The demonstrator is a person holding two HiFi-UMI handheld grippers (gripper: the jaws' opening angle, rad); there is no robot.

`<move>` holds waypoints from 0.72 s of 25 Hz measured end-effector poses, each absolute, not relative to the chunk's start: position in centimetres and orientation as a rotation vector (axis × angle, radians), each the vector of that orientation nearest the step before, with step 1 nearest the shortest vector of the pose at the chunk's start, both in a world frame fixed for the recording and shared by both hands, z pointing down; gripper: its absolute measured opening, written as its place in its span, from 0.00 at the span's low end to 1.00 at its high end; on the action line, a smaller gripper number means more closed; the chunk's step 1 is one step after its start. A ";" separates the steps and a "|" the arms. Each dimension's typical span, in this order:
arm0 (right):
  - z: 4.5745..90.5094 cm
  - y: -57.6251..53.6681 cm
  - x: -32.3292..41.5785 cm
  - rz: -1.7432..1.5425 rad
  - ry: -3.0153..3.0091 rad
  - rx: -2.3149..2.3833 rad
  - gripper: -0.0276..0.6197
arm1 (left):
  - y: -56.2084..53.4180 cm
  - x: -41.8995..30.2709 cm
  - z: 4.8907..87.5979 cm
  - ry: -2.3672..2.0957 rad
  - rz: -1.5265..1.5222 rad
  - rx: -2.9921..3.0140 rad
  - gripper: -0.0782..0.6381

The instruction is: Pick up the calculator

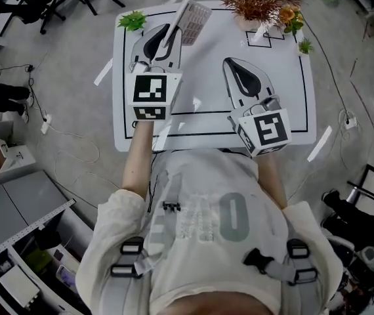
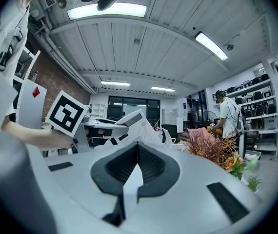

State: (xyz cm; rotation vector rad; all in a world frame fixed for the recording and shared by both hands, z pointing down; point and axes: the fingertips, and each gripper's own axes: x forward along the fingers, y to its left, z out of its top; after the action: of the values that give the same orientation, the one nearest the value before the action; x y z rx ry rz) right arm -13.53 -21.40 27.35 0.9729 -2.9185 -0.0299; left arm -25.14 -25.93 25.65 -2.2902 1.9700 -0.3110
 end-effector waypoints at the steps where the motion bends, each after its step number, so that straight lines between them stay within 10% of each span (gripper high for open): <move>1: 27.2 -21.4 -13.7 -0.034 -2.924 0.971 0.05 | -25.4 -25.2 25.2 1.988 -0.270 -2.245 0.22; 18: 27.4 -23.4 -14.2 -0.031 -2.936 1.056 0.05 | -18.6 -26.9 25.1 2.207 -0.049 -1.955 0.22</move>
State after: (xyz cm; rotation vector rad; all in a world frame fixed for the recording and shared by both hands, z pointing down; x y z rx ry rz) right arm -14.16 -23.39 27.36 1.0562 -2.9359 -0.0310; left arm -26.85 -18.57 25.12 -1.9546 2.2069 -0.0491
